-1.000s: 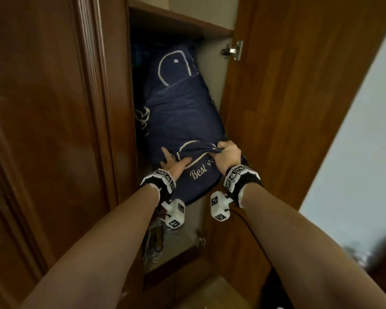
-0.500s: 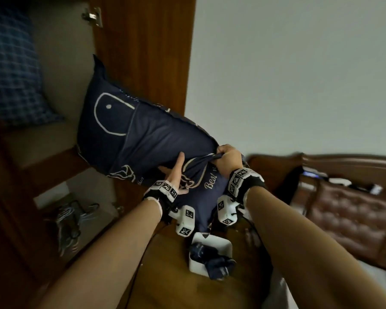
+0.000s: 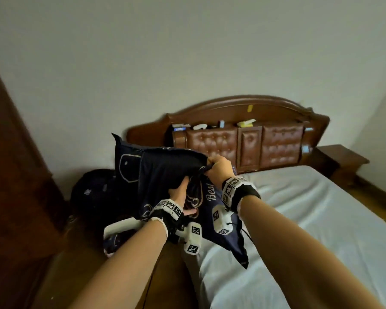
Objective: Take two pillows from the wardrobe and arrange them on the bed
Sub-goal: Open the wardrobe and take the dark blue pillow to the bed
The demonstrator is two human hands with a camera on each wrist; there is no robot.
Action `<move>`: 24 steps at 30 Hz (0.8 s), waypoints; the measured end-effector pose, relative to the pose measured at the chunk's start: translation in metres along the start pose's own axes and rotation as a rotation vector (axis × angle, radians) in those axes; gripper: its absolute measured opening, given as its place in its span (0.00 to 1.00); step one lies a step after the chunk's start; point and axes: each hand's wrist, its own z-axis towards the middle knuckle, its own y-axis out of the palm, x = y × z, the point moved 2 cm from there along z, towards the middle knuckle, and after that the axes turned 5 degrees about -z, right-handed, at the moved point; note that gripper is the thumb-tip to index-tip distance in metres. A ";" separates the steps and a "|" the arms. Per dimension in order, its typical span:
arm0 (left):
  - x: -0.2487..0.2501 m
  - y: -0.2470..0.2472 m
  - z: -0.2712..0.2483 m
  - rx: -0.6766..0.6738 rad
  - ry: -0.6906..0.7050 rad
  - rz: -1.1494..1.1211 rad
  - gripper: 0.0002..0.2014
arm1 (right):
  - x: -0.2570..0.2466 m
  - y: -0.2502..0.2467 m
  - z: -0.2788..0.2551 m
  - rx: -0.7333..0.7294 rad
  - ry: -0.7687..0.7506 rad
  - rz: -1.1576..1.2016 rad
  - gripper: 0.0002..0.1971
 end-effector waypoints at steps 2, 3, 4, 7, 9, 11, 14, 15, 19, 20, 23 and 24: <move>-0.043 0.035 0.016 -0.093 -0.073 0.095 0.38 | 0.056 -0.017 -0.019 0.044 0.116 -0.033 0.21; -0.064 0.053 0.023 -0.145 -0.098 0.153 0.34 | 0.084 -0.023 -0.030 0.073 0.187 -0.039 0.20; -0.085 0.070 0.028 -0.190 -0.128 0.212 0.32 | 0.113 -0.027 -0.044 0.100 0.272 -0.031 0.19; -0.143 0.113 0.043 -0.249 -0.218 0.334 0.33 | 0.192 -0.031 -0.087 0.154 0.490 0.036 0.17; -0.175 0.135 0.047 -0.297 -0.253 0.433 0.35 | 0.237 -0.031 -0.120 0.189 0.630 0.064 0.12; -0.204 0.153 0.049 -0.347 -0.246 0.528 0.28 | 0.277 -0.030 -0.153 0.230 0.746 0.079 0.10; -0.248 0.174 0.052 -0.463 -0.143 0.729 0.24 | 0.322 -0.028 -0.206 0.295 0.903 0.086 0.15; -0.266 0.178 0.052 -0.505 -0.126 0.798 0.25 | 0.336 -0.025 -0.226 0.289 0.958 0.083 0.14; -0.337 0.179 0.054 -0.655 -0.062 1.166 0.37 | 0.391 0.009 -0.318 0.130 1.215 0.089 0.27; -0.351 0.174 0.056 -0.661 -0.049 1.222 0.39 | 0.400 0.018 -0.336 0.077 1.248 0.113 0.34; -0.372 0.160 0.055 -0.649 -0.050 1.325 0.40 | 0.409 0.033 -0.360 -0.034 1.293 0.223 0.40; -0.372 0.155 0.055 -0.627 -0.050 1.360 0.38 | 0.409 0.033 -0.359 -0.070 1.285 0.238 0.39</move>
